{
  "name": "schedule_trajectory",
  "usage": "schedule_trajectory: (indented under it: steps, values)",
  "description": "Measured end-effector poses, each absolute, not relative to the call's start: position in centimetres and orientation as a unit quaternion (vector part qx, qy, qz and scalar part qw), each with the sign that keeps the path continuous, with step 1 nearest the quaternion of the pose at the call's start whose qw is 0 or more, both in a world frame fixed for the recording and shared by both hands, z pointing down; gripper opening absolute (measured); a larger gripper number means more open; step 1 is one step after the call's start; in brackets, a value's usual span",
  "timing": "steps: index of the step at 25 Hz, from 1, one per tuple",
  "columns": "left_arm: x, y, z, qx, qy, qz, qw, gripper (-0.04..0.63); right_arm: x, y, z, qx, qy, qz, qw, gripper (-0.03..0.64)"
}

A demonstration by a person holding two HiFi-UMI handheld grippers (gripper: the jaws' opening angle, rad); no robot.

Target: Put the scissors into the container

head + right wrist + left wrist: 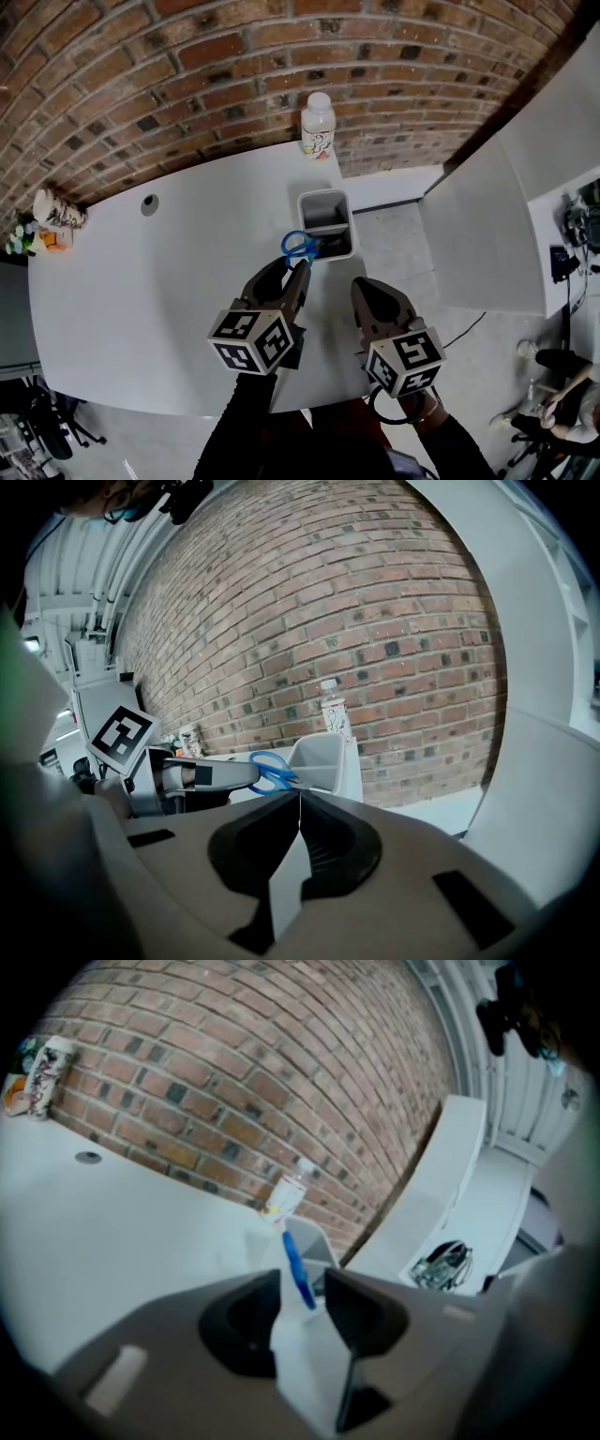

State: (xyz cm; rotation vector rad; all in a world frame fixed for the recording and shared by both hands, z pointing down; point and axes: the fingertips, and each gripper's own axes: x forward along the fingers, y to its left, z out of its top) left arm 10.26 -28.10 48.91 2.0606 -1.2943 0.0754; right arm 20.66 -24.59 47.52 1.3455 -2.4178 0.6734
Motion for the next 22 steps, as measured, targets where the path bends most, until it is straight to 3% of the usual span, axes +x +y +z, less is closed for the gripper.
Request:
schedule_trajectory:
  steps: [11, 22]
  values:
    - [9.3, -25.9, 48.5, 0.798, -0.501, 0.042, 0.332, 0.14, 20.1, -23.4, 46.6, 0.478, -0.837, 0.228, 0.137, 0.009]
    - [7.2, -23.0, 48.1, 0.791, -0.525, 0.07, 0.306, 0.009, 19.4, -21.4, 45.7, 0.481, -0.837, 0.225, 0.131, 0.009]
